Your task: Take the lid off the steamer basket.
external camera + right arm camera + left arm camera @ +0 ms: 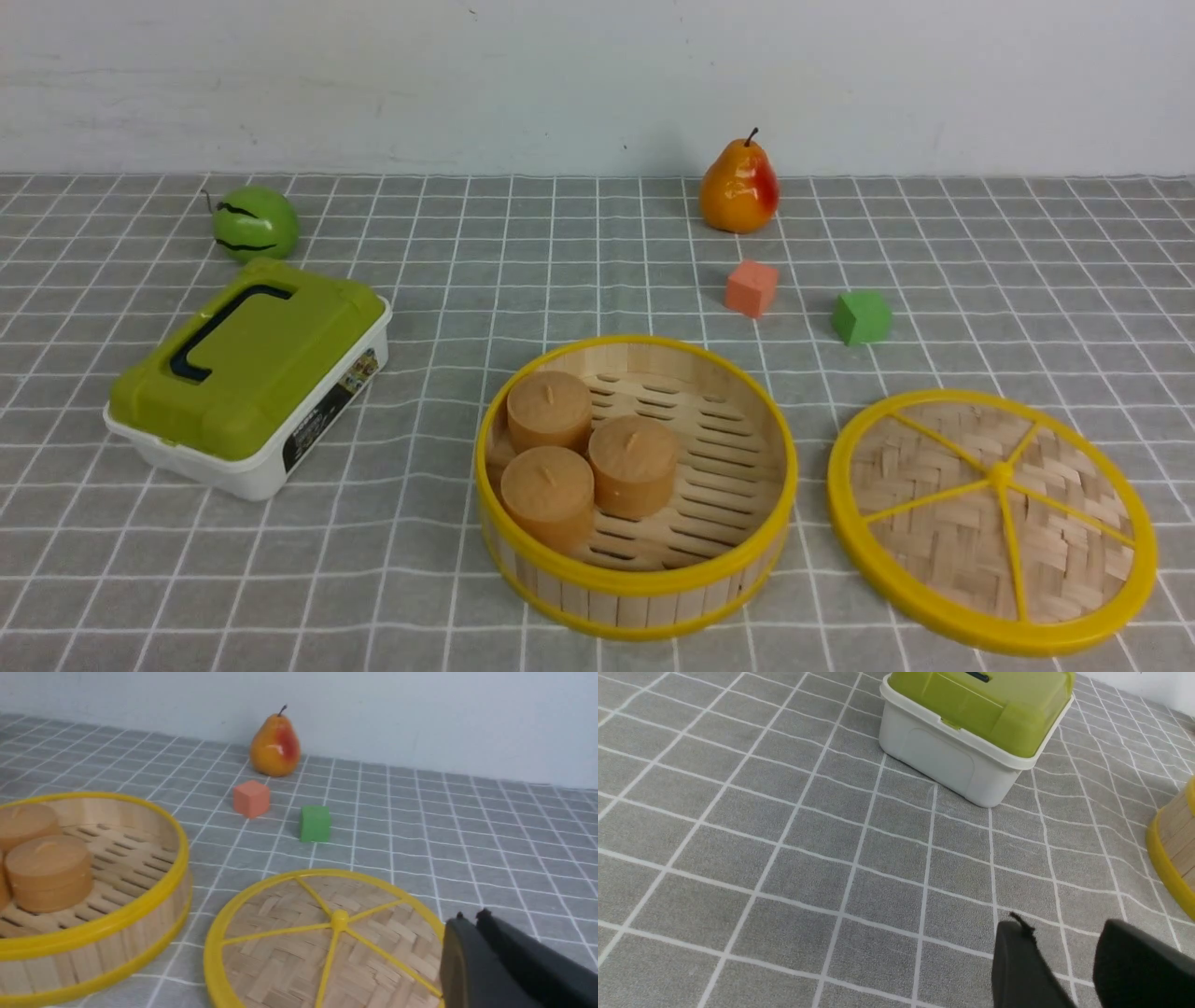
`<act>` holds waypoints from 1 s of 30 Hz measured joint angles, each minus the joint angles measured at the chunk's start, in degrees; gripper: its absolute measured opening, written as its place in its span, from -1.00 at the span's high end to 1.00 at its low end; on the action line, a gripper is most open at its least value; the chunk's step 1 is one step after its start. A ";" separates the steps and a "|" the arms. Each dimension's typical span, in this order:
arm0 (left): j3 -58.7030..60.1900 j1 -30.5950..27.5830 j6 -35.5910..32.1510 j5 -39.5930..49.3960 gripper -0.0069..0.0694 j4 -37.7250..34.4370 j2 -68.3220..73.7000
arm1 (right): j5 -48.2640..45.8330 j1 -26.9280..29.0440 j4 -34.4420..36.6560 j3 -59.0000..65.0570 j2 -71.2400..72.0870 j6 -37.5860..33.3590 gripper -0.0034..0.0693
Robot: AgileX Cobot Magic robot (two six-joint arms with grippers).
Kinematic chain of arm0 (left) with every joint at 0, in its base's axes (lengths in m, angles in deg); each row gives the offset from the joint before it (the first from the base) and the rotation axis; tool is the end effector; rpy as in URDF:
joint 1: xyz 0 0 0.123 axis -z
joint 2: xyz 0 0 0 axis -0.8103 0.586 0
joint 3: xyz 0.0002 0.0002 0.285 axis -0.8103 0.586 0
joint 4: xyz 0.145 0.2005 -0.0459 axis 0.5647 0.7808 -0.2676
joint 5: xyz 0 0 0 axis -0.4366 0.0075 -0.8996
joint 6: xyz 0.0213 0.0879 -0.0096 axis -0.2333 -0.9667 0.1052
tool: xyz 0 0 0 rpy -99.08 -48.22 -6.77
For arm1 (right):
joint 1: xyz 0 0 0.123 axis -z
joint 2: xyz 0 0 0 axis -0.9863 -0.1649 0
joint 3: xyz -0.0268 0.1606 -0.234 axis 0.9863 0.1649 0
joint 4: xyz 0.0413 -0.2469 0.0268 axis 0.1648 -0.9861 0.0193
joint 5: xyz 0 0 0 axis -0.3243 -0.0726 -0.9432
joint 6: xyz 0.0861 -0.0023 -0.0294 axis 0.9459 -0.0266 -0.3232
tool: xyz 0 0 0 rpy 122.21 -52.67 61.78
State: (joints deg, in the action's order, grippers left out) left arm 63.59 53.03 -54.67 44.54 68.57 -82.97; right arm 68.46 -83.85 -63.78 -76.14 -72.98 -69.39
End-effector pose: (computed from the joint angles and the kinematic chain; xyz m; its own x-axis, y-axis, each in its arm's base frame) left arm 0.0528 0.0007 0.1705 -0.2673 -0.3397 -0.9017 -0.1123 0.9404 -0.3210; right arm 0.0671 0.0062 0.2395 -0.1216 -0.0216 -0.9923 -0.0833 0.9965 -0.0115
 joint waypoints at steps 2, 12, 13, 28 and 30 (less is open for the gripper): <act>0.00 0.00 0.00 0.00 0.19 0.00 0.00 | 1.19 1.91 -0.12 3.41 3.01 0.89 0.88; 0.00 0.00 0.00 0.00 0.19 0.00 0.00 | -3.21 6.09 -1.55 10.76 10.61 5.85 0.84; 0.00 0.00 0.00 0.00 0.19 0.00 0.00 | -4.68 6.09 -1.71 10.76 10.61 5.99 0.84; 0.00 0.00 0.00 0.00 0.19 0.00 0.00 | -10.35 6.09 -2.07 10.38 10.61 6.41 0.80; 0.00 0.00 0.00 0.00 0.19 0.00 0.00 | -10.38 6.09 -2.07 10.38 10.61 6.23 0.80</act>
State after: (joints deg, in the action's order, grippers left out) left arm 63.59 53.03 -54.67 44.54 68.57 -82.97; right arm 58.09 -77.76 -65.85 -65.76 -62.37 -63.17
